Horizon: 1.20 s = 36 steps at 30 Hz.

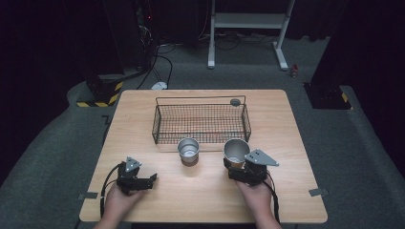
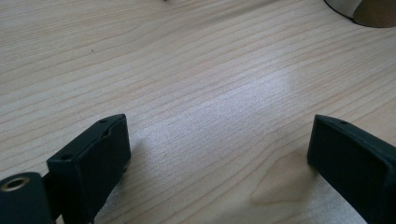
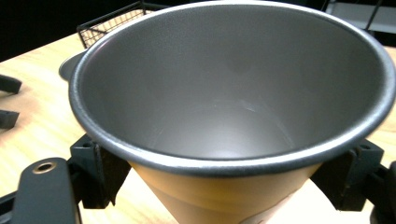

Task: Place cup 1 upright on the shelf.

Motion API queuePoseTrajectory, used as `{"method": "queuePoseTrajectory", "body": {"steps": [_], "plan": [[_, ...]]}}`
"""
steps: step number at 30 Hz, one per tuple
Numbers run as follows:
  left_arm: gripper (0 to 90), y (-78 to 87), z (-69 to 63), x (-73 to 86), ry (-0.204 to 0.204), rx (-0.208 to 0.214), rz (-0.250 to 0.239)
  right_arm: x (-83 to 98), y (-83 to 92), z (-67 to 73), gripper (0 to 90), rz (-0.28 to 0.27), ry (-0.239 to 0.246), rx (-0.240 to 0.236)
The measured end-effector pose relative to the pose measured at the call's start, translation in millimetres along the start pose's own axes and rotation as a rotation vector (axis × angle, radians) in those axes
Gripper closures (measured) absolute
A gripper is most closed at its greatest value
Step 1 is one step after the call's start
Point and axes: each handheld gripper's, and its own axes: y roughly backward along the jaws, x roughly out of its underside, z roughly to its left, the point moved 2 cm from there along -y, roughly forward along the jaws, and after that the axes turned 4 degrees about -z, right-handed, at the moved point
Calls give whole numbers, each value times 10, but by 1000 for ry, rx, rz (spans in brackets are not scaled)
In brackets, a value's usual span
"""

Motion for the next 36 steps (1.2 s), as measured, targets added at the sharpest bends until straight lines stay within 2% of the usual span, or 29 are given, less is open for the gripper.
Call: {"method": "queuePoseTrajectory", "body": {"steps": [2, 5, 12, 22, 26, 29, 36], "plan": [[97, -1, -12, -4, 16, -5, -11, -63, 5, -20, 162, -10, -1, 7], [139, 3, -14, -6, 15, -6, -15, -94, 8, -30, 162, -17, 1, 11], [149, -5, -35, -17, 12, -14, -18, -197, 13, -65, 162, -25, 2, 16], [126, -37, -41, -41, 22, -9, -12, -330, -25, -107, 162, -26, -1, 19], [101, -53, -40, -50, 27, -24, -5, -412, -50, -111, 163, -47, -5, 18], [57, -60, -22, -51, 37, -36, 7, -470, -113, -112, 163, -46, 3, 23], [47, -66, -21, -54, 37, -37, 7, -598, -224, -141, 163, -64, -3, 42]]}}
